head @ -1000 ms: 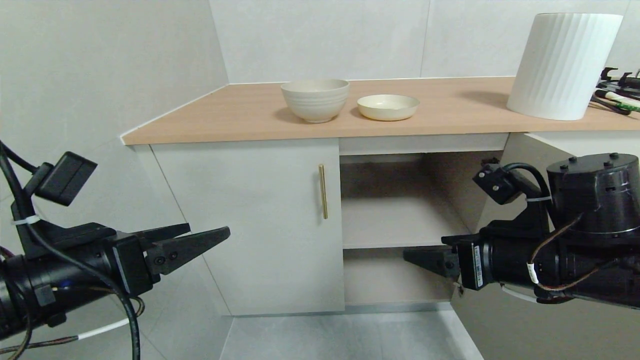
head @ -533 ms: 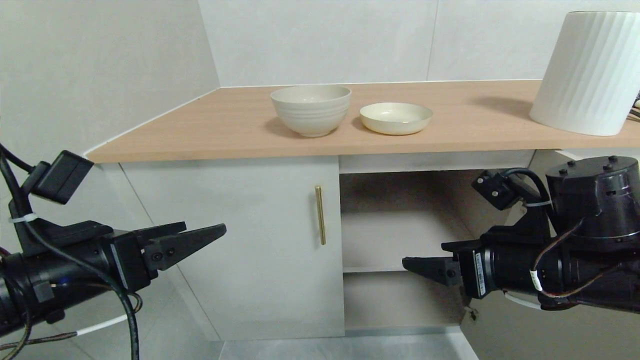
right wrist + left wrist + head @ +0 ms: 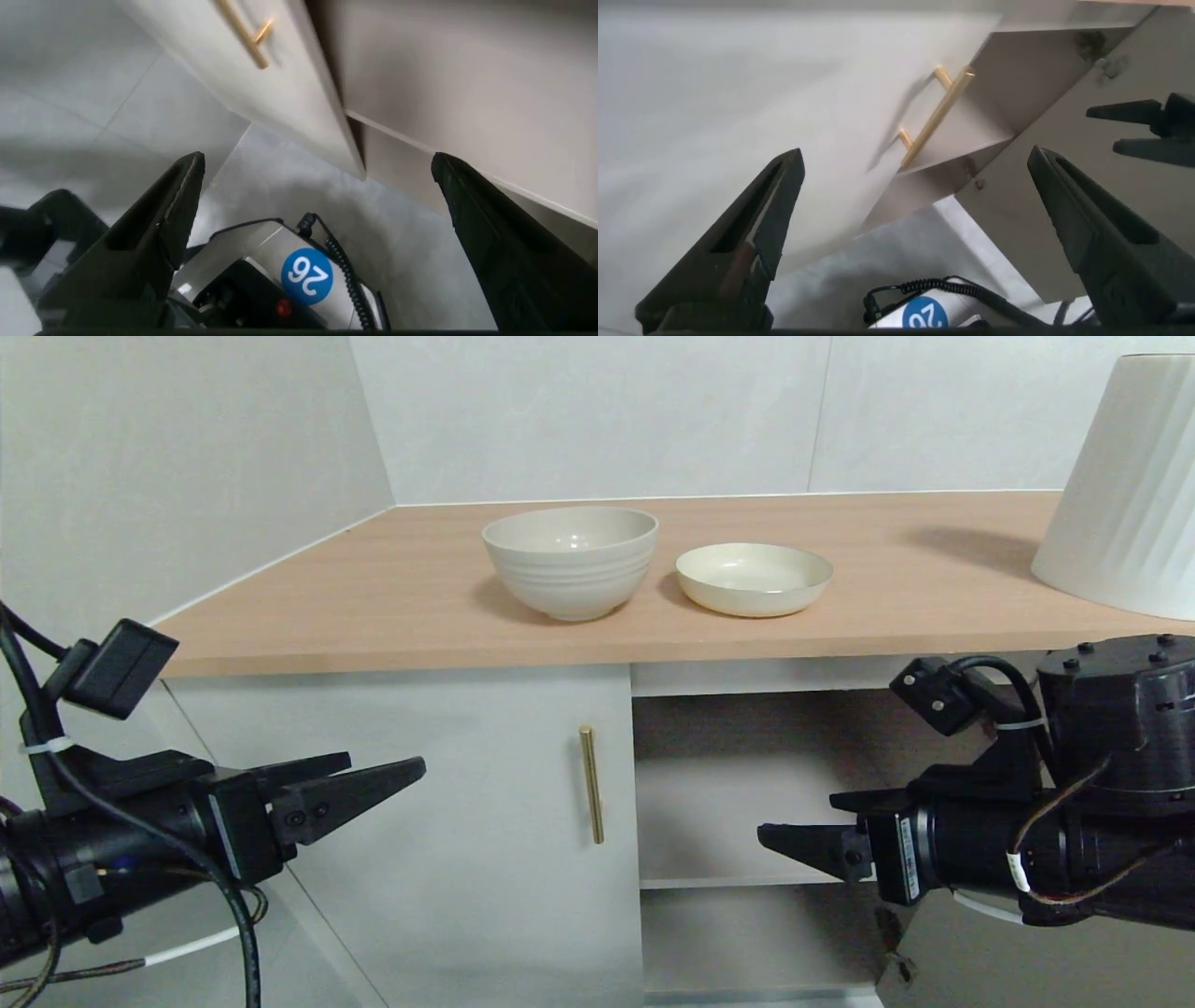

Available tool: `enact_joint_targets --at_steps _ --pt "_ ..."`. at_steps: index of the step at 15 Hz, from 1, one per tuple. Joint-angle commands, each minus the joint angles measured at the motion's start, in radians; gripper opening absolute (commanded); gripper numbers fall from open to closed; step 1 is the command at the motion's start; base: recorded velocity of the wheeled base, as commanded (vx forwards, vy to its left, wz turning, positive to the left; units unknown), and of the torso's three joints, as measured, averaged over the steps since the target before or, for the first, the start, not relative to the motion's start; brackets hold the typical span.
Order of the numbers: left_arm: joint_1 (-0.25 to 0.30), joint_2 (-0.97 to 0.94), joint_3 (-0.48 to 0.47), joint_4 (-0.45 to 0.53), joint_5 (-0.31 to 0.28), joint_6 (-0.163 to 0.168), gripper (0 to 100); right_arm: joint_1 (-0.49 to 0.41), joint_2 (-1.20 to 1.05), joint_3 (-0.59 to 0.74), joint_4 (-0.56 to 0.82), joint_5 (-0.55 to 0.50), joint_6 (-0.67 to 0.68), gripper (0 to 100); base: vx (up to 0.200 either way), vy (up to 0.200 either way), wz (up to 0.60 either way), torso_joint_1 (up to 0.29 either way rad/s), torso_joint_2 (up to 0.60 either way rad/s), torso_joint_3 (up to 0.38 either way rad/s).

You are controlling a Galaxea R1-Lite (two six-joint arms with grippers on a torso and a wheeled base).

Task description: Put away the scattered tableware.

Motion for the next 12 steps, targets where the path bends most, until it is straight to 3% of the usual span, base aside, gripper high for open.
enact_joint_targets --at_steps 1,5,8,10,12 --pt "0.000 -0.001 0.000 0.002 0.000 0.000 100 0.002 -0.015 0.006 0.000 0.000 -0.002 100 0.000 0.000 0.00 0.000 0.00 0.000" --pt "0.000 0.001 -0.027 0.012 -0.001 0.000 100 0.002 -0.021 0.006 0.001 0.000 -0.031 100 0.000 0.000 0.00 0.000 0.00 0.000" --pt "-0.001 0.010 -0.156 0.128 -0.006 0.000 100 0.002 -0.017 0.006 0.001 -0.001 -0.032 100 0.000 0.000 0.00 0.006 -0.03 -0.012" --pt "-0.004 0.041 -0.172 0.196 -0.009 -0.002 100 0.001 -0.011 0.008 0.001 -0.001 -0.032 100 0.000 0.000 0.00 0.058 -0.29 -0.232" --pt "-0.006 0.056 -0.161 0.196 -0.008 -0.002 100 0.001 -0.014 0.008 0.001 -0.003 -0.032 100 0.000 0.000 0.00 0.110 -0.23 -0.295"
